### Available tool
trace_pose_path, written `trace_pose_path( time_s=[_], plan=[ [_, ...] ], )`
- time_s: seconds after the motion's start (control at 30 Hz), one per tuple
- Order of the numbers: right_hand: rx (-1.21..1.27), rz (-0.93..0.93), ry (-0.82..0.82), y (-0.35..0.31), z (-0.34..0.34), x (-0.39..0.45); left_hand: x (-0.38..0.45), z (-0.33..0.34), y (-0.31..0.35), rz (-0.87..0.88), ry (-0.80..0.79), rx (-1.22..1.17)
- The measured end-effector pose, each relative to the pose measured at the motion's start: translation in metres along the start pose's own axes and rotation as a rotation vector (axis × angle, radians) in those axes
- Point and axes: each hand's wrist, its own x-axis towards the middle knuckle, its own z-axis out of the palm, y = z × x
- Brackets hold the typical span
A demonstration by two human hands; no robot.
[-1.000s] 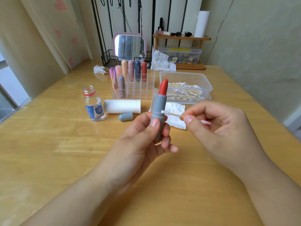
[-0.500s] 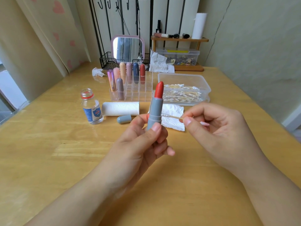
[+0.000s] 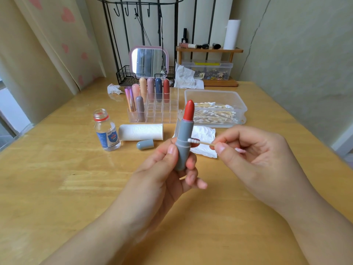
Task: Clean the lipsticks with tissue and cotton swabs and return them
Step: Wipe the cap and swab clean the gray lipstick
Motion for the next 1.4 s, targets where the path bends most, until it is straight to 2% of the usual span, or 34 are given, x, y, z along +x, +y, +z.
trace_pose_path(
  time_s=[0.1,0.3,0.83,1.0,1.4],
  plan=[
    [0.006,0.001,-0.007,0.0,0.0,0.0,-0.002,0.001,0.002,0.002,-0.037,-0.001],
    [0.015,0.01,-0.014,0.001,0.001,0.0,-0.007,0.006,0.004,0.0,0.049,0.056],
    [0.007,0.013,-0.014,0.0,0.001,0.0,-0.005,0.003,-0.001,-0.009,0.064,0.002],
    [0.018,0.028,-0.007,0.0,0.0,0.0,-0.002,-0.004,0.0,-0.017,-0.044,-0.054],
    [0.047,0.031,-0.014,-0.002,0.0,0.001,-0.003,-0.006,-0.002,-0.028,-0.124,-0.061]
  ],
)
